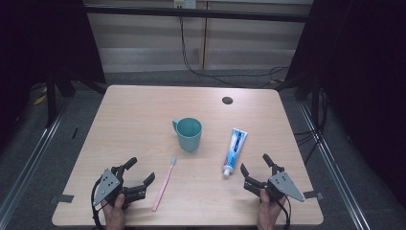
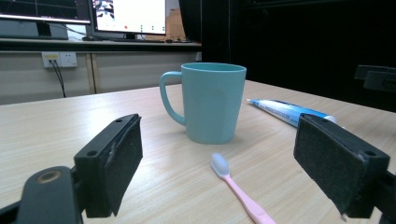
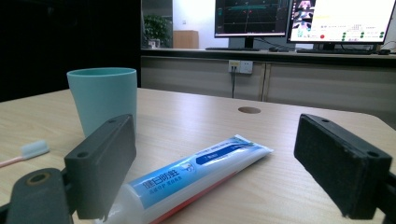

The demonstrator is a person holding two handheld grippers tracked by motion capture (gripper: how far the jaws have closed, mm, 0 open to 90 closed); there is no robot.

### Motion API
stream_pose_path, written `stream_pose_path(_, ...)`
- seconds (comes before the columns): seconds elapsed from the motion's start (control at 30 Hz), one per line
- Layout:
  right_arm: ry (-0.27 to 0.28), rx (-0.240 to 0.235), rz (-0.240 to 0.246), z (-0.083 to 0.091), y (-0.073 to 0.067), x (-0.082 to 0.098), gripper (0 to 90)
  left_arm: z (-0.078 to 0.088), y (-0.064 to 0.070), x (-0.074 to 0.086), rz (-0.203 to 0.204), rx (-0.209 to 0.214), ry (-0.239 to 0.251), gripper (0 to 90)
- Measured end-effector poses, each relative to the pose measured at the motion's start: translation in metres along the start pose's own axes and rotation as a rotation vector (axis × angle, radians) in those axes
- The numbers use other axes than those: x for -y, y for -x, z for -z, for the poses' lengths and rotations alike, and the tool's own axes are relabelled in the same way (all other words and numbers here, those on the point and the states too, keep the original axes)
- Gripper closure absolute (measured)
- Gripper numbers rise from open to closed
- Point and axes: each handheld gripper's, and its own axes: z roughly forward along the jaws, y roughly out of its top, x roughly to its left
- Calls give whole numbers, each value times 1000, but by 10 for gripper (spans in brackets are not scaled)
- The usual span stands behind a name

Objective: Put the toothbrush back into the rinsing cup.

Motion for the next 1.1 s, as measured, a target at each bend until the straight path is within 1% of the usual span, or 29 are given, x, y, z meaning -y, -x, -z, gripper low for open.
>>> stream_pose_path(0.03,8,0,-10,1,1,0,122,0,-1,0,-5,-2,-4,155)
stream_pose_path(0.07,8,0,-10,1,1,0,122,0,-1,0,-5,-2,-4,155)
stream_pose_path(0.1,9,-2,-11,1,1,0,123,0,-1,0,8,-4,-1,155)
stream_pose_path(0.13,-1,-1,5,0,0,0,124,1,-3,0,12,-7,-3,157)
stream_pose_path(0.17,-2,-4,5,0,0,0,124,2,-3,0,16,-17,-6,158)
stream_pose_path(0.23,10,-4,-14,1,1,0,123,1,-3,0,30,-21,-3,160)
stream_pose_path(0.3,7,-28,-1,1,1,0,123,0,-3,-1,30,-16,-10,161)
stream_pose_path(0.33,7,-28,5,1,0,0,123,0,-3,-1,30,-16,-10,162)
stream_pose_path(0.37,7,-28,5,1,0,0,123,0,-3,-1,20,-10,-16,162)
stream_pose_path(0.4,8,-24,-7,1,1,0,124,-1,-3,-1,21,-9,-29,165)
stream_pose_path(0.43,6,-25,-9,1,1,0,124,-2,-3,-2,40,-5,-34,166)
stream_pose_path(0.47,6,-25,-9,1,1,0,124,-2,-3,-2,40,-5,-34,166)
stream_pose_path(0.5,7,-22,-8,1,1,0,124,-4,-5,-2,59,2,-61,167)
stream_pose_path(0.53,7,-22,-8,1,1,0,124,-6,-4,-3,69,-2,-65,175)
stream_pose_path(0.57,7,-21,-8,1,1,0,125,-7,-5,-3,77,4,-84,180)
stream_pose_path(0.6,6,-16,-7,1,1,0,125,-7,-5,-3,77,4,-84,181)
stream_pose_path(0.63,8,-16,-7,1,1,0,125,-10,-4,-4,109,14,-114,195)
stream_pose_path(0.67,7,-15,-7,1,1,0,126,-10,-4,-5,128,23,-119,217)
stream_pose_path(0.73,6,-14,-7,1,1,0,126,-11,-4,-6,128,28,-124,232)
stream_pose_path(0.77,6,-14,-7,1,1,0,127,-12,-5,-8,116,26,-151,232)
stream_pose_path(0.8,6,-14,-7,1,1,0,127,-12,-5,-8,116,26,-151,235)
stream_pose_path(0.87,7,-12,-7,1,1,0,127,-13,-5,-12,118,35,-166,250)
stream_pose_path(0.9,8,-12,-7,1,1,0,127,-14,-4,-16,124,31,-174,264)
stream_pose_path(0.93,8,-12,-7,1,1,0,127,-14,-4,-16,124,31,-174,284)
stream_pose_path(0.97,8,-11,-7,1,1,0,127,-15,-3,-18,118,31,-193,292)
stream_pose_path(1.0,8,-11,-7,1,1,0,127,-17,-1,-20,101,42,-216,292)
stream_pose_path(1.03,8,-11,-7,1,1,0,127,-19,1,-21,102,52,-227,296)
stream_pose_path(1.1,6,-10,-7,1,1,0,127,-21,3,-23,81,54,-253,308)
